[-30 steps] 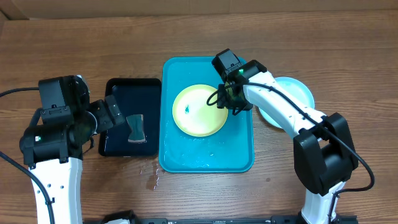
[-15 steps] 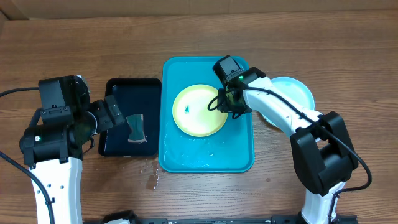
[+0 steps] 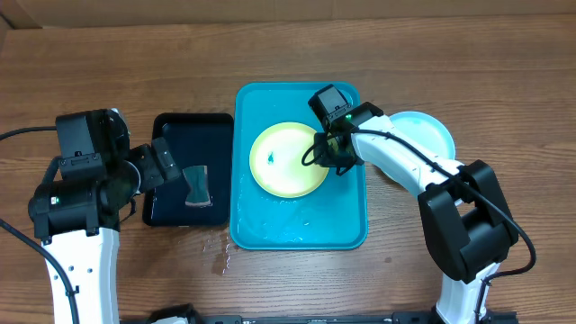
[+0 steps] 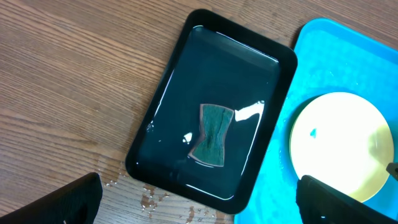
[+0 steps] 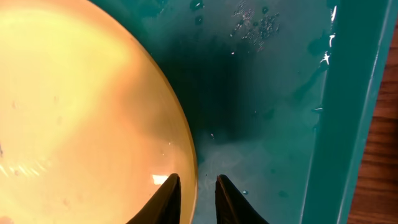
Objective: Clean dirty plates on tray and stack at the side
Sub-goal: 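Hold the yellow plate rim on the teal tray with the right gripper, then reach the left gripper down to the sponge on the black tray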
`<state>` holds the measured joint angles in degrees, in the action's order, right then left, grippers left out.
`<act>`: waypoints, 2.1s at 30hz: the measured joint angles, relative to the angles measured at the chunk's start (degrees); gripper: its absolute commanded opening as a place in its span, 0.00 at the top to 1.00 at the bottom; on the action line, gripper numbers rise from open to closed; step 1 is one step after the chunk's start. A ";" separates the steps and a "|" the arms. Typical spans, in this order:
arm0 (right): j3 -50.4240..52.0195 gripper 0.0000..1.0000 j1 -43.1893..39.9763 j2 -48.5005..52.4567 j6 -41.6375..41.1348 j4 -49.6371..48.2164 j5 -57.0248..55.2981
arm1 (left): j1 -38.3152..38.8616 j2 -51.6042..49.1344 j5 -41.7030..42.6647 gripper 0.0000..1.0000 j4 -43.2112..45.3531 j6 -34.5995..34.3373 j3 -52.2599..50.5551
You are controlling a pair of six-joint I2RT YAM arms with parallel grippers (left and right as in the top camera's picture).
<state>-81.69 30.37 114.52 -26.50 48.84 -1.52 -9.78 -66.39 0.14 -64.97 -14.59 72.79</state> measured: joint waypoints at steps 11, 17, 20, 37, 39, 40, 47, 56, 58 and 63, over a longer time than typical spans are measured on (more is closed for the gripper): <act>0.13 0.84 0.00 0.02 1.05 -0.87 0.31 | 0.00 0.00 -0.02 0.00 0.00 0.00 0.00; 0.13 0.85 0.00 0.17 1.07 -1.29 0.26 | 0.00 0.00 0.00 0.00 0.00 0.00 0.00; 0.17 0.85 0.00 0.20 1.03 -1.29 0.28 | 0.00 0.00 0.00 0.00 0.00 0.00 0.00; 0.39 0.92 0.00 1.31 1.07 -1.66 0.26 | 0.00 0.00 -0.02 0.00 1.03 0.00 0.00; 0.39 0.92 0.00 1.31 1.09 -1.66 0.26 | 0.00 0.00 0.00 0.00 3.69 0.00 0.00; 0.39 0.92 0.00 1.31 1.09 -1.64 0.26 | -0.02 0.00 0.00 0.00 4.87 0.00 0.00; 0.39 0.92 0.00 1.31 1.09 -1.68 0.24 | 0.00 0.00 0.00 0.00 5.44 -0.04 0.00; 0.39 0.92 0.00 1.31 1.05 -1.64 0.24 | 0.00 0.00 6.14 0.00 5.14 -0.50 0.00; 0.39 0.92 0.00 1.31 1.07 -1.66 0.28 | 0.00 0.00 9.14 0.06 3.63 -0.50 0.00; 0.39 0.92 0.00 1.31 1.07 -1.66 0.24 | 0.00 -0.96 11.91 0.26 1.95 -0.31 -0.66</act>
<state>-81.30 30.37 115.83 -25.43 47.18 -1.28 -9.78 -67.35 12.05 -63.02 -14.90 72.14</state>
